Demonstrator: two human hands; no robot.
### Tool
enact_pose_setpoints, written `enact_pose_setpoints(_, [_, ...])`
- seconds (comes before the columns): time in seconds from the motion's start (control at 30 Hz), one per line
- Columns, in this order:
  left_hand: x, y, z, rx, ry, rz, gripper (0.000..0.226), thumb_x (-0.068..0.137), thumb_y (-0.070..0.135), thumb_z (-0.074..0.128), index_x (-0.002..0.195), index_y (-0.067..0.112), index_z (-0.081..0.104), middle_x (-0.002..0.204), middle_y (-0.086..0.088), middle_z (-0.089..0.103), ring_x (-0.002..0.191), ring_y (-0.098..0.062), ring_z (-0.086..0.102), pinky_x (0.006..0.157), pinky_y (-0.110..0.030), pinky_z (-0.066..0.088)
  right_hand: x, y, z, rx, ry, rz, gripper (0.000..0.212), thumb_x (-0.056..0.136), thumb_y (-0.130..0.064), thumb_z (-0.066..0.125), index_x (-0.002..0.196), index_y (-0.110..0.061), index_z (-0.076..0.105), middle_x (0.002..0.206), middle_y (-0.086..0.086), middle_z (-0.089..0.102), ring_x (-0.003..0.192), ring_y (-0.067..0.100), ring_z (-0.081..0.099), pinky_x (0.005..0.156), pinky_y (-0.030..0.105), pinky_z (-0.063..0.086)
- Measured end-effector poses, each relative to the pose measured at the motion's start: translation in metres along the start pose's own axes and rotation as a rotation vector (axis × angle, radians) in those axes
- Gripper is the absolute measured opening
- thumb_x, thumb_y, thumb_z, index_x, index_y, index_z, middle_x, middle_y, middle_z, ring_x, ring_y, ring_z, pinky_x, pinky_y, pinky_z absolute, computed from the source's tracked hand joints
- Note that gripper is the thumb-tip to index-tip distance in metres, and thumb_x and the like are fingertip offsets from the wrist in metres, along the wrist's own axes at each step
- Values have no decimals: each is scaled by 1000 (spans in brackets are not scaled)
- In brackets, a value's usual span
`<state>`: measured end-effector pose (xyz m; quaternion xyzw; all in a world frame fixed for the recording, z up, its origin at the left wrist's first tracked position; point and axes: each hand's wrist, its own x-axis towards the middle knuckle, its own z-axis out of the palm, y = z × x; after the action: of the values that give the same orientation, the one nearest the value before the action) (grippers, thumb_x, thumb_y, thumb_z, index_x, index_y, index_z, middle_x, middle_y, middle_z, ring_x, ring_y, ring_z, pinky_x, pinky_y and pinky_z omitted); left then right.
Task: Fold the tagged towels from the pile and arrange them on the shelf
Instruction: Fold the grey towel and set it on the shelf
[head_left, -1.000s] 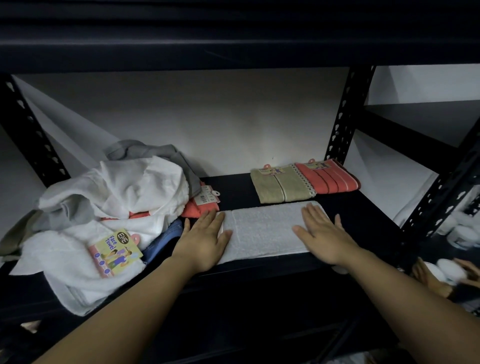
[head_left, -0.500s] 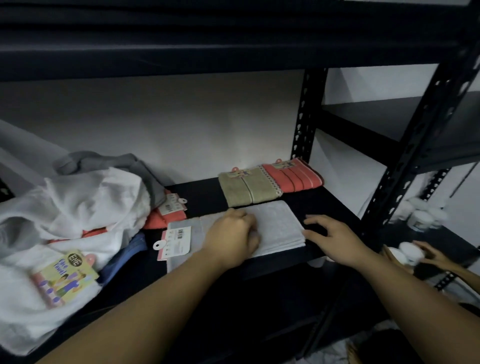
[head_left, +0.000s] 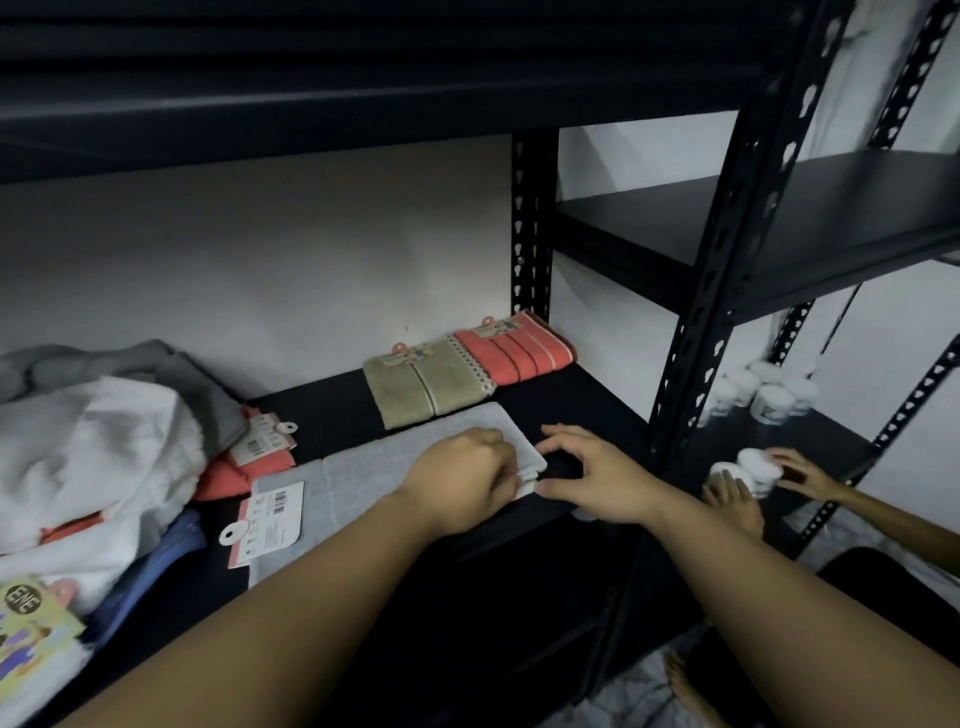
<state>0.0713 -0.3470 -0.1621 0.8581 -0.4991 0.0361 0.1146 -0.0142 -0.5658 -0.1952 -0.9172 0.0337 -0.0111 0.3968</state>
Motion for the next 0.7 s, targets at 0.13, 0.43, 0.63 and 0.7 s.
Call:
enact_pose_setpoints(0.13, [-6,1,-1,-67,81,17,24,98,49,55,82,32,50,92,11,60,86,-11,57,70,-31,48,2,2,2,9,5,10,64,64,-70,69,123,-46,65,159,-18,38,151,6,28,127,46,22])
enact_pose_setpoints(0.43, [-5,4,10,-377,65,-181,17,87,38,79,84,23,72,82,14,66,73,-1,62,68,-17,48,0,-2,-1,25,-55,44,57,65,-67,72,120,-58,63,158,-26,33,151,10,28,126,49,22])
enact_pose_setpoints(0.63, [-1,-2,2,-530,-31,-260,23,84,44,82,83,23,75,81,11,74,77,1,67,69,-11,49,1,2,2,12,-32,33,60,67,-78,70,123,-59,60,159,-23,35,152,11,28,126,50,22])
enact_pose_setpoints(0.7, [-2,-4,-1,-497,-33,-235,22,88,45,78,84,24,72,82,11,72,78,-2,66,70,-15,49,1,3,2,7,-29,34,61,66,-79,69,123,-59,60,159,-22,35,153,11,27,126,50,21])
